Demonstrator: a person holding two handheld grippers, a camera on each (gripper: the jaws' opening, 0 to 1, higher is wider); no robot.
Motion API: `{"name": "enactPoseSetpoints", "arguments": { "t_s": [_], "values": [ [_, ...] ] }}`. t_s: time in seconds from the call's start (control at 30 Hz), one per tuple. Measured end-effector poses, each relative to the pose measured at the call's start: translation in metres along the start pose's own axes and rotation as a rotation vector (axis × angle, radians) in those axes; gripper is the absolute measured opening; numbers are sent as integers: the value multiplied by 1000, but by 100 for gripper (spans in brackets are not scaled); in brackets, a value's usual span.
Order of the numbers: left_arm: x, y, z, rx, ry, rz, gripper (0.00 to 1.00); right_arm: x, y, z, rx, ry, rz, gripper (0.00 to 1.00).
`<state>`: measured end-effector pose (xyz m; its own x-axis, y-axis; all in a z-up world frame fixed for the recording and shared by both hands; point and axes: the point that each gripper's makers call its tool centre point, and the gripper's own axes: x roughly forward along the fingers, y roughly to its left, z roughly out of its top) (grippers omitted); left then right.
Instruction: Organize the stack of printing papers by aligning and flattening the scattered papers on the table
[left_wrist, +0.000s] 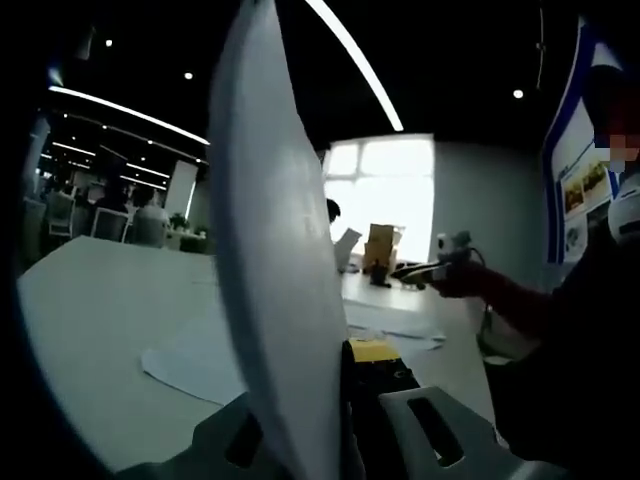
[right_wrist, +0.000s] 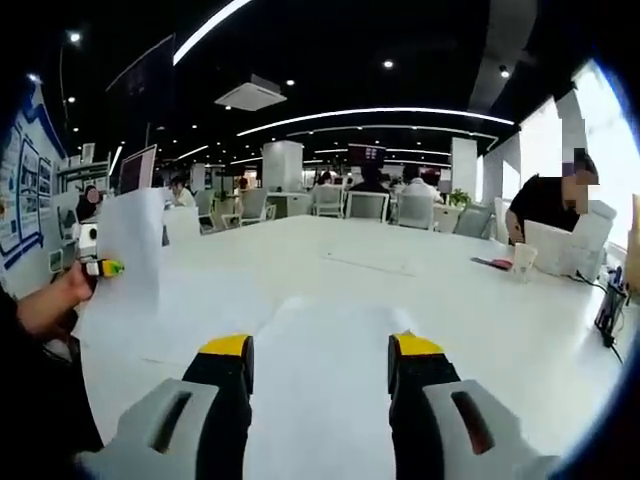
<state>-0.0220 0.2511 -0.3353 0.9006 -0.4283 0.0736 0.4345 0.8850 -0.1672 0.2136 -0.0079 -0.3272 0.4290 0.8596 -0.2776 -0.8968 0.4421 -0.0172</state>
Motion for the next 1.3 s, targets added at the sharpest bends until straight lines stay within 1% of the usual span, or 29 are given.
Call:
{"name": "enactPoseSetpoints", "arguments": {
  "t_s": [0.53, 0.8, 1.3],
  "values": [
    [-1, 2, 0, -3, 1, -1, 6, 13, -6, -4, -1, 17, 6, 49],
    [0, 1, 0, -1, 4, -2, 6, 13, -9, 3, -12, 9, -4, 50],
    [1, 0, -1, -2, 7, 3, 6, 19, -23, 2, -4, 13, -13, 50]
  ]
}}
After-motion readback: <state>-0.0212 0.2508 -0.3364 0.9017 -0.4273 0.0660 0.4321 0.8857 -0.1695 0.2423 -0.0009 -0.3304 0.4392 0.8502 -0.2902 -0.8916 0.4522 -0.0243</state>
